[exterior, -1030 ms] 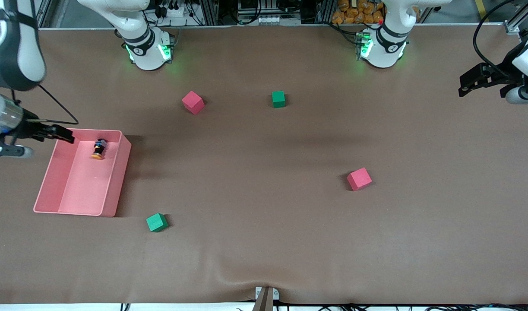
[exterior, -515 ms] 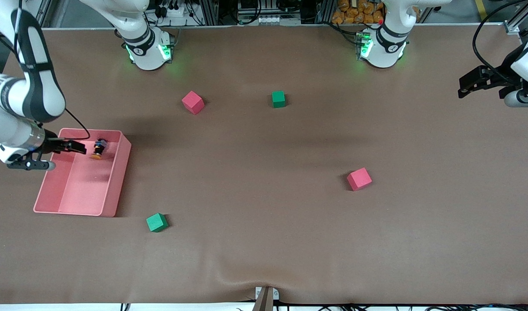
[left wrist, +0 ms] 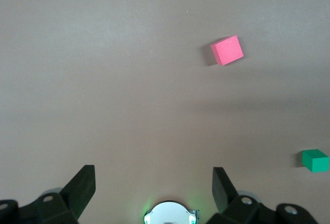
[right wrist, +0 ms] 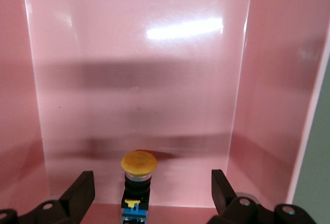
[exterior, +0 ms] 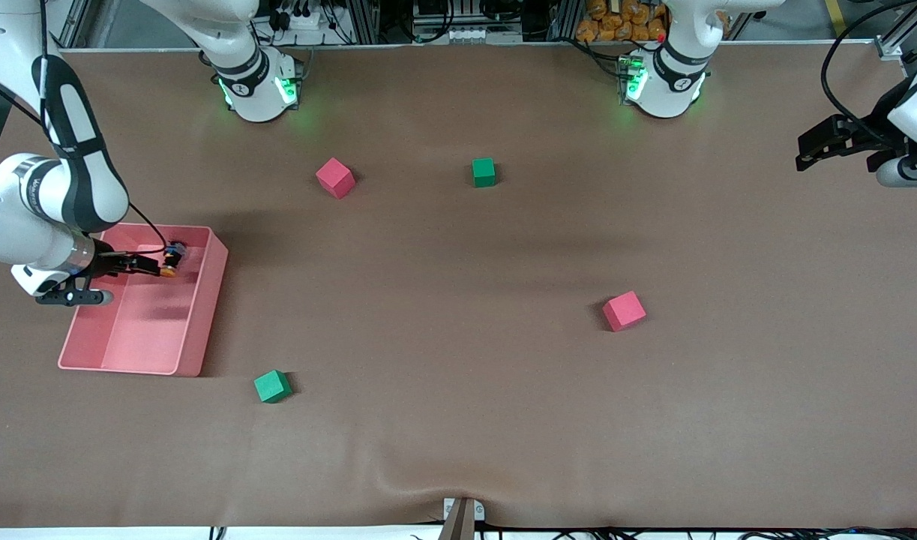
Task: Place and upright button with both arms
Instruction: 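Close the right gripper around the button's blue base, then lift the button out of the tray with the right gripper, then carry the button to the table middle with the right gripper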
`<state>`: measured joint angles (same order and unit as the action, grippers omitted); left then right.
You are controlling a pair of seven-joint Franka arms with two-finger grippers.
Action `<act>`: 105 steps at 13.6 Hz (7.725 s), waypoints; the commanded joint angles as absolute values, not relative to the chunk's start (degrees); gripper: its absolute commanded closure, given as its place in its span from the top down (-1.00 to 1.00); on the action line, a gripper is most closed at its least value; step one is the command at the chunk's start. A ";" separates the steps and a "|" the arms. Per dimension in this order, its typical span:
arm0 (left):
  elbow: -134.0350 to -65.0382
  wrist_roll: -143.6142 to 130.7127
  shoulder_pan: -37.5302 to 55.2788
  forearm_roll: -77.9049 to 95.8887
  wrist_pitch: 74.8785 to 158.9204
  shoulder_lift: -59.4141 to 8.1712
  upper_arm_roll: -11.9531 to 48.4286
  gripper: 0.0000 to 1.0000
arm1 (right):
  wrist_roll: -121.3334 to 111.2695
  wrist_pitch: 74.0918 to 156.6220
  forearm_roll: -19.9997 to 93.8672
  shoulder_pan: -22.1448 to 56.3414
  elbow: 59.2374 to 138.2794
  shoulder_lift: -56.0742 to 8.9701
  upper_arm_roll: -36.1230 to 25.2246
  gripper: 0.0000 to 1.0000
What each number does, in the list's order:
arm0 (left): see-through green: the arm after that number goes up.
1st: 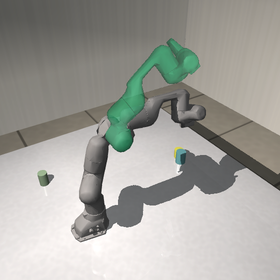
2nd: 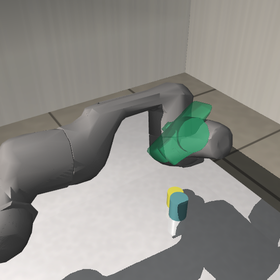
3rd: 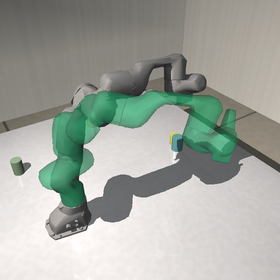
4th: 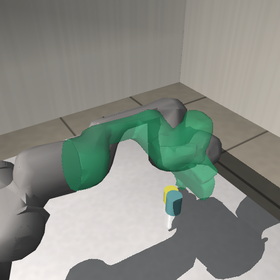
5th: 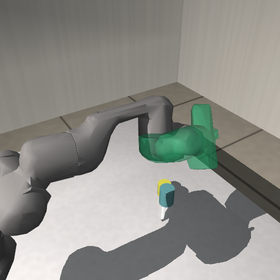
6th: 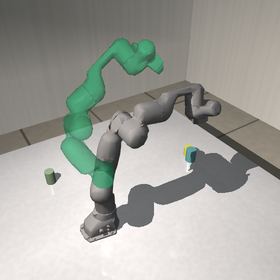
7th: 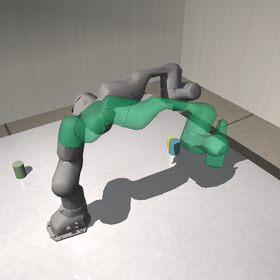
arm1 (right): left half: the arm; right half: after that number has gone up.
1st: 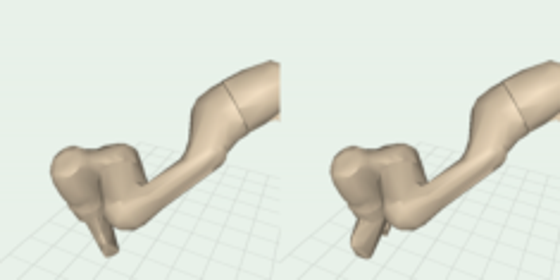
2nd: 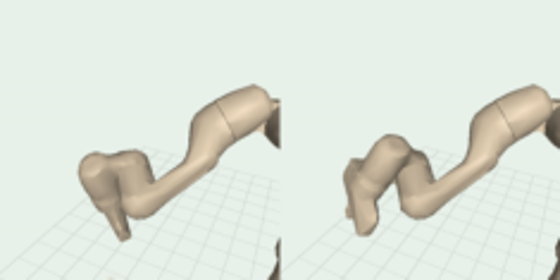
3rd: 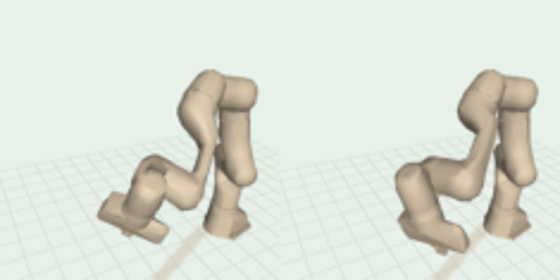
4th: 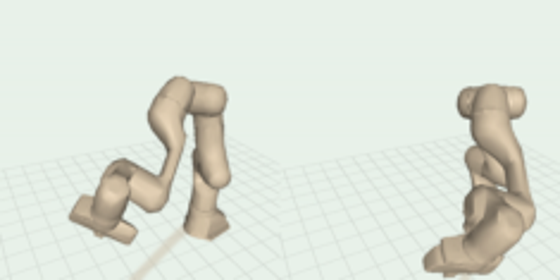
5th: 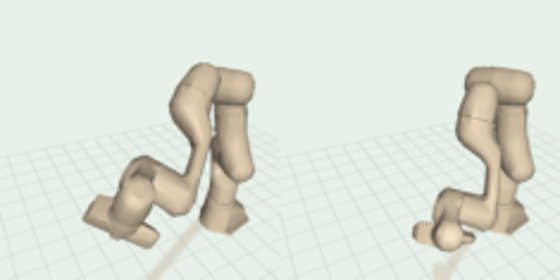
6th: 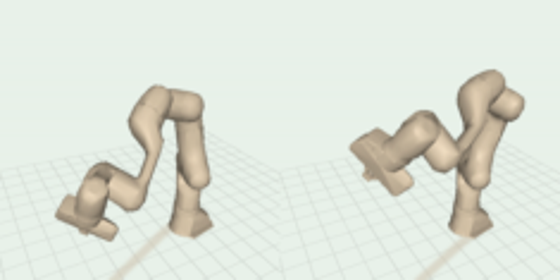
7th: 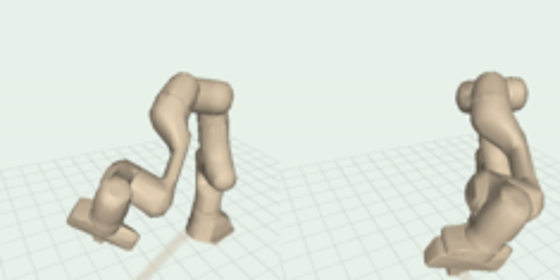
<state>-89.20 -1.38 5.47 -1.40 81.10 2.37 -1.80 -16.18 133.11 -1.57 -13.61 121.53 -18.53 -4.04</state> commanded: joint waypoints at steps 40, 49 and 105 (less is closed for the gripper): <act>-88.95 -1.67 5.10 -1.49 86.40 -2.28 -1.05 1.00 | -19.25 144.14 -1.41 -15.99 133.50 -19.69 -2.55 1.00; -89.03 -0.70 5.01 -1.49 86.13 -3.86 -1.14 1.00 | -16.35 143.09 -1.41 -15.56 134.21 -20.21 -2.64 1.00; -93.16 1.93 2.55 0.62 85.87 -2.90 -1.14 1.00 | 6.69 137.72 -2.02 36.81 88.16 -40.60 11.61 -1.00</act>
<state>-92.15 0.59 2.92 -0.29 86.15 -4.27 -1.37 -4.22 136.58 -1.39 33.50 90.64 -38.57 13.46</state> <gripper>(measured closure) 0.000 0.665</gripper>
